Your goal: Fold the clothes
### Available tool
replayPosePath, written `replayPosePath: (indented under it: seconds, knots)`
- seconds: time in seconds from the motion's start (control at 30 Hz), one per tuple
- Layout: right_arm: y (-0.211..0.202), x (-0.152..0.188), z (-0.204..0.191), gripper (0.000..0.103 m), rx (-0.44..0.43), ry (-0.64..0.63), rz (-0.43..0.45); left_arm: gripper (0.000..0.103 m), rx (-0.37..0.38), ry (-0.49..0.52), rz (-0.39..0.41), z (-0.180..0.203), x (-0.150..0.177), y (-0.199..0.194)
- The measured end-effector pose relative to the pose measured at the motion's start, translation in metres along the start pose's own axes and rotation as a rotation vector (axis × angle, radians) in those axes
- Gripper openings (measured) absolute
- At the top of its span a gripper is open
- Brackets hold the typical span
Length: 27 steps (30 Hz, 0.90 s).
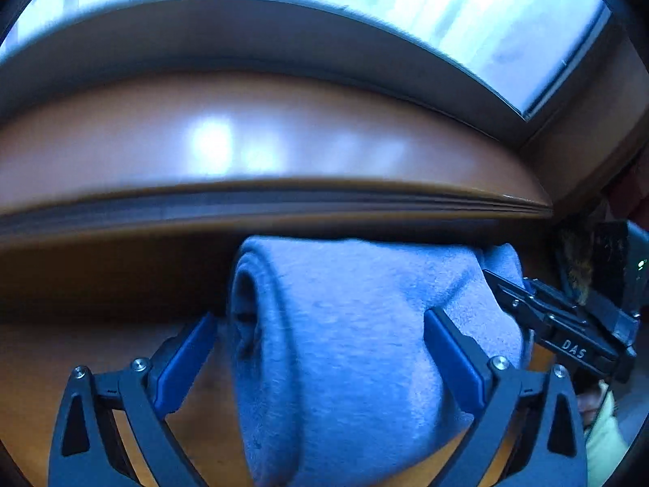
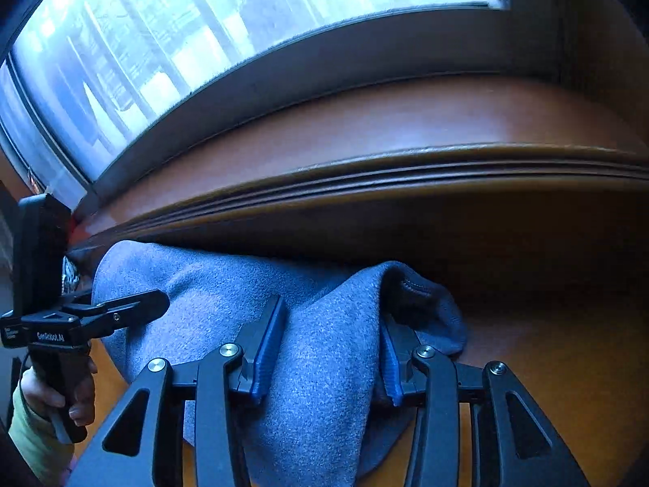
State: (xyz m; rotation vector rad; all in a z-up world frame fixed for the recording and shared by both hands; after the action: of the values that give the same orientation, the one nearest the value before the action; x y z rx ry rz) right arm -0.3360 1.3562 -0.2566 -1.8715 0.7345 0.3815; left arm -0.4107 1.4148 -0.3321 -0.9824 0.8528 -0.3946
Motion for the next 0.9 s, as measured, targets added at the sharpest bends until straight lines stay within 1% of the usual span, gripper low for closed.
replayPosePath:
  seconds: [0.07, 0.13, 0.2, 0.33, 0.4, 0.43, 0.5, 0.53, 0.57, 0.63, 0.73, 0.77, 0.8, 0.83, 0.9]
  knots:
    - [0.001, 0.004, -0.005, 0.042, 0.004, -0.006, -0.025, 0.103, 0.015, -0.030, -0.015, -0.003, 0.006, 0.002]
    - [-0.003, 0.013, -0.012, 0.042, 0.014, -0.024, -0.047, 0.103, 0.004, -0.035, -0.017, -0.003, 0.014, -0.002]
    - [-0.008, 0.025, -0.022, 0.042, 0.026, -0.048, -0.066, 0.103, -0.007, -0.034, -0.031, -0.002, 0.029, -0.010]
    - [-0.032, 0.068, -0.041, 0.042, 0.027, -0.058, -0.089, 0.103, 0.015, -0.062, -0.069, 0.002, 0.069, -0.026]
    - [-0.044, 0.088, -0.048, 0.042, 0.015, -0.036, -0.087, 0.103, 0.019, -0.063, -0.064, 0.005, 0.096, -0.039]
    - [-0.050, 0.096, -0.050, 0.043, 0.006, -0.027, -0.082, 0.103, 0.020, -0.061, -0.057, 0.006, 0.102, -0.044]
    - [-0.067, 0.106, -0.057, 0.043, -0.013, -0.018, -0.046, 0.103, 0.017, -0.055, -0.023, 0.005, 0.113, -0.063]
    - [-0.075, 0.109, -0.060, 0.043, -0.014, -0.021, -0.028, 0.100, 0.003, -0.045, 0.001, 0.005, 0.115, -0.074]
    - [-0.082, 0.109, -0.063, 0.045, -0.012, -0.026, -0.011, 0.100, -0.011, -0.036, 0.025, 0.004, 0.117, -0.086]
    - [-0.102, 0.111, -0.068, 0.045, -0.003, -0.035, 0.033, 0.100, -0.048, -0.016, 0.074, 0.002, 0.116, -0.108]
    - [-0.130, 0.106, -0.068, 0.046, 0.015, -0.035, 0.101, 0.100, -0.105, -0.001, 0.149, -0.021, 0.100, -0.158]
    - [-0.138, 0.104, -0.070, 0.046, 0.024, -0.040, 0.127, 0.100, -0.117, 0.001, 0.175, -0.026, 0.106, -0.173]
    - [-0.143, 0.103, -0.075, 0.046, 0.020, -0.052, 0.145, 0.100, -0.117, 0.011, 0.205, -0.025, 0.105, -0.186]
    - [-0.143, 0.099, -0.079, 0.047, 0.011, -0.068, 0.151, 0.100, -0.108, 0.022, 0.215, -0.019, 0.103, -0.191]
    - [-0.136, 0.098, -0.091, 0.047, 0.003, -0.096, 0.147, 0.100, -0.083, 0.077, 0.225, -0.008, 0.101, -0.192]
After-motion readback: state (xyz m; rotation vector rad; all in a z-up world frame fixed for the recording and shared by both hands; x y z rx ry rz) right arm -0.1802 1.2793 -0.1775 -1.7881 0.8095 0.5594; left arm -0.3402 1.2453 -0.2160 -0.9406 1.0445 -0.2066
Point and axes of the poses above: each gripper's, at about its wrist camera, not at the fingertips, and y roughly the way its jaws point, z to its right, x to its underside, the point moved 9 cm from there along y, roughly the way its jaws point, and after that the axes turned 5 degrees about -x, right-handed, at the moved point
